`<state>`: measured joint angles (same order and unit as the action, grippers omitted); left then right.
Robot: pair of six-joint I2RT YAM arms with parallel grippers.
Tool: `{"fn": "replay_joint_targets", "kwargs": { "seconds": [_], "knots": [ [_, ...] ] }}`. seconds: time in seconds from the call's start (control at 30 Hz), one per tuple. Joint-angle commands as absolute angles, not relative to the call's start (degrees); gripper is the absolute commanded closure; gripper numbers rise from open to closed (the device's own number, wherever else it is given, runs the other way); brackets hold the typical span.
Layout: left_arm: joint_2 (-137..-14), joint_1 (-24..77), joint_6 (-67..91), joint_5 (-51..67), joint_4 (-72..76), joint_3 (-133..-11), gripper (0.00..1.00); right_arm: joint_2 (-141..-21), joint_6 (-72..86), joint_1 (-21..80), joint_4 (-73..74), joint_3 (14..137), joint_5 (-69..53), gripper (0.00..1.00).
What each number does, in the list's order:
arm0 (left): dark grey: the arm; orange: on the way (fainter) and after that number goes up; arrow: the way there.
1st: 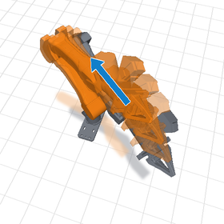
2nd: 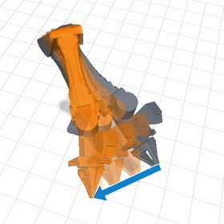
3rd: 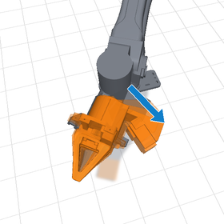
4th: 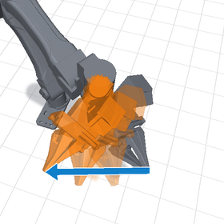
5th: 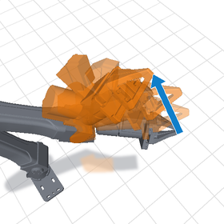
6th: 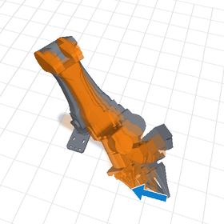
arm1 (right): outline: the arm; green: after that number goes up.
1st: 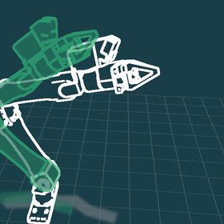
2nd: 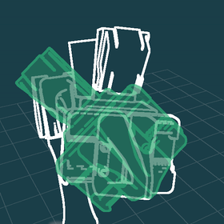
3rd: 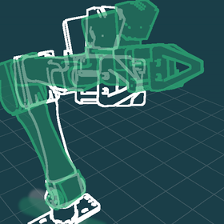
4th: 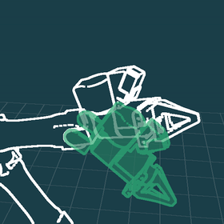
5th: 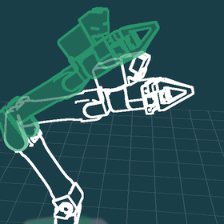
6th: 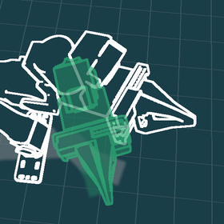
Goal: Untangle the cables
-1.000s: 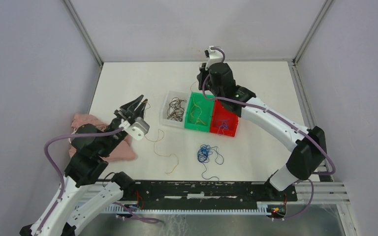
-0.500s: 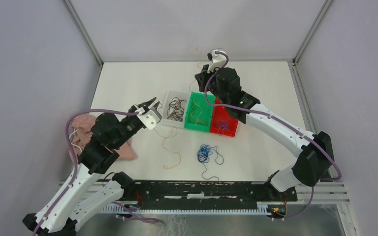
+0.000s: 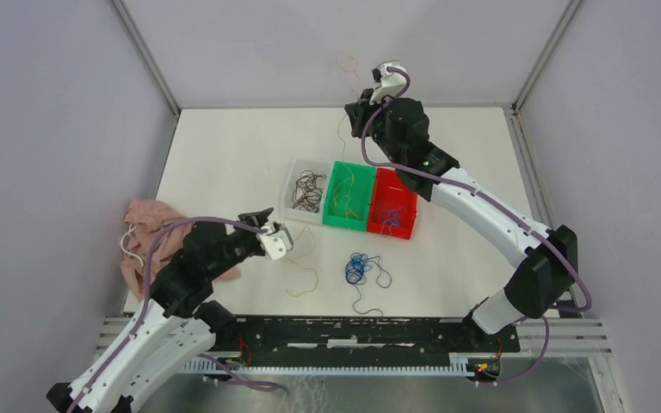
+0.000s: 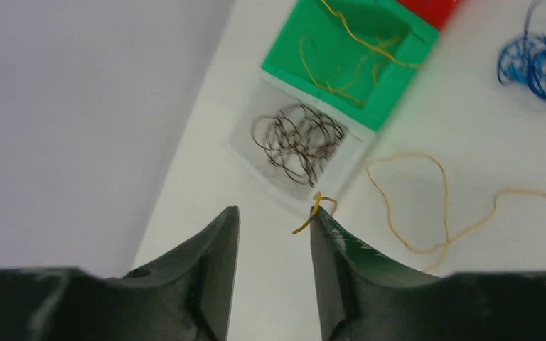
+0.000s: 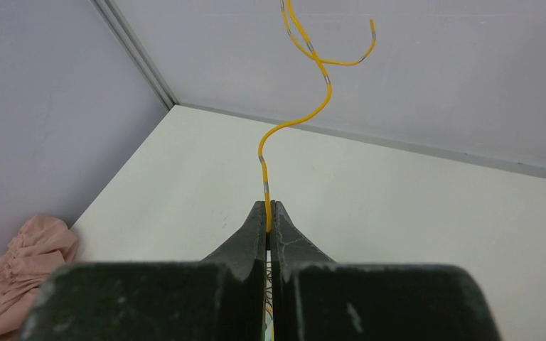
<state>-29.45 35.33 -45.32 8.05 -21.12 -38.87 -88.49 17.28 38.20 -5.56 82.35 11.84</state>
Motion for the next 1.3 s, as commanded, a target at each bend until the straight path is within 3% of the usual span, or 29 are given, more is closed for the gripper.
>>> {"fn": "replay_joint_targets", "kwargs": {
  "seconds": [0.0, 0.1, 0.23, 0.6, 0.87, 1.27],
  "knots": [
    [-29.5, 35.2, -53.8, 9.4, -31.1, -36.1, 0.42, -88.5, 18.4, 37.1, -8.8, 82.1, 9.8, 0.99],
    [-30.8, 35.2, -54.8, 10.4, -33.8, -36.8, 0.19, -88.4, 18.6, 36.5, -8.6, 84.2, 8.8, 0.99],
    [-32.8, 35.2, -55.2, 13.9, -38.0, -40.4, 0.06, -88.5, 20.0, 35.3, -6.0, 89.8, 6.4, 0.99],
    [-37.8, 35.2, -52.2, 19.3, -40.8, -47.2, 0.01, -86.8, 25.3, 33.7, -7.3, 84.1, 3.4, 0.99],
    [-46.3, 35.2, -26.9, 15.5, -18.1, -54.4, 0.0, -87.3, 31.9, 31.2, -7.9, 91.3, -2.0, 1.0],
    [-63.9, 34.8, -11.2, 19.6, -6.4, -66.2, 0.09, -85.3, 31.3, 30.2, -5.1, 92.5, -4.1, 0.99]
  ]
}}
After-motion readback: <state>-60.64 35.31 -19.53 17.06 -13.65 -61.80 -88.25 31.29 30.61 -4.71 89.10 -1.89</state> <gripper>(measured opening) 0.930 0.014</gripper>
